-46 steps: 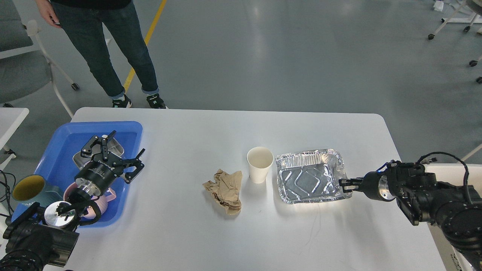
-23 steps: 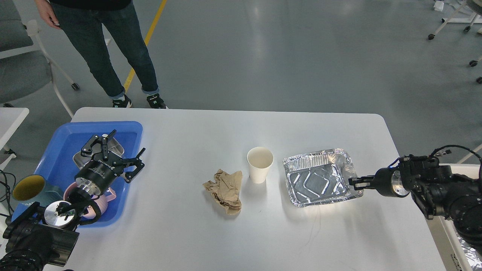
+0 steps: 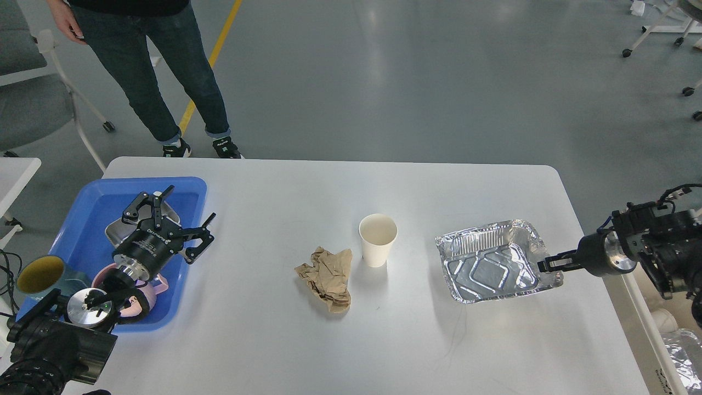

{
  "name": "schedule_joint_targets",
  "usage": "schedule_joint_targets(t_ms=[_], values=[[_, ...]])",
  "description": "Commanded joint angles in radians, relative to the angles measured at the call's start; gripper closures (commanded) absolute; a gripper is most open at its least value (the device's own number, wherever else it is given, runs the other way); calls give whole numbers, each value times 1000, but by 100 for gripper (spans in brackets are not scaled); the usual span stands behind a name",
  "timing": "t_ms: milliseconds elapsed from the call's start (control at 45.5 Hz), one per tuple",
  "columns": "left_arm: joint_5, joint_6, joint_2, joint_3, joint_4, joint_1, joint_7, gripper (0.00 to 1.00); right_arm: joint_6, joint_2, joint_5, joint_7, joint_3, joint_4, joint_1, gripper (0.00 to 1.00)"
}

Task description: Tidy desktop

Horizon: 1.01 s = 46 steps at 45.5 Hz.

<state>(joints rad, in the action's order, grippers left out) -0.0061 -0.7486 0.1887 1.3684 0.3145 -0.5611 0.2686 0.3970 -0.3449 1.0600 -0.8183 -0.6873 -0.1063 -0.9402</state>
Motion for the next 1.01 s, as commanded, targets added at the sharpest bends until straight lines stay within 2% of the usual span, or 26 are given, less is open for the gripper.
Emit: schedule_joint_targets(t_ms=[0,286,615,989], values=[[0,0,-3,-3,0,3,0,3,32,6,0,-7,-3,-3,-34,100],[-2,-2,-3,-3,0,3,0,3,132,67,-2,-7,-5,-7,-120,100],[0,-6,-3,-3,0,6,0,3,172,76,-9,-9,3,-10,-164,100],[-2,-6,-5,-3,0,10,-2,3,210,78,-17,-56,9,-10,-218,100]])
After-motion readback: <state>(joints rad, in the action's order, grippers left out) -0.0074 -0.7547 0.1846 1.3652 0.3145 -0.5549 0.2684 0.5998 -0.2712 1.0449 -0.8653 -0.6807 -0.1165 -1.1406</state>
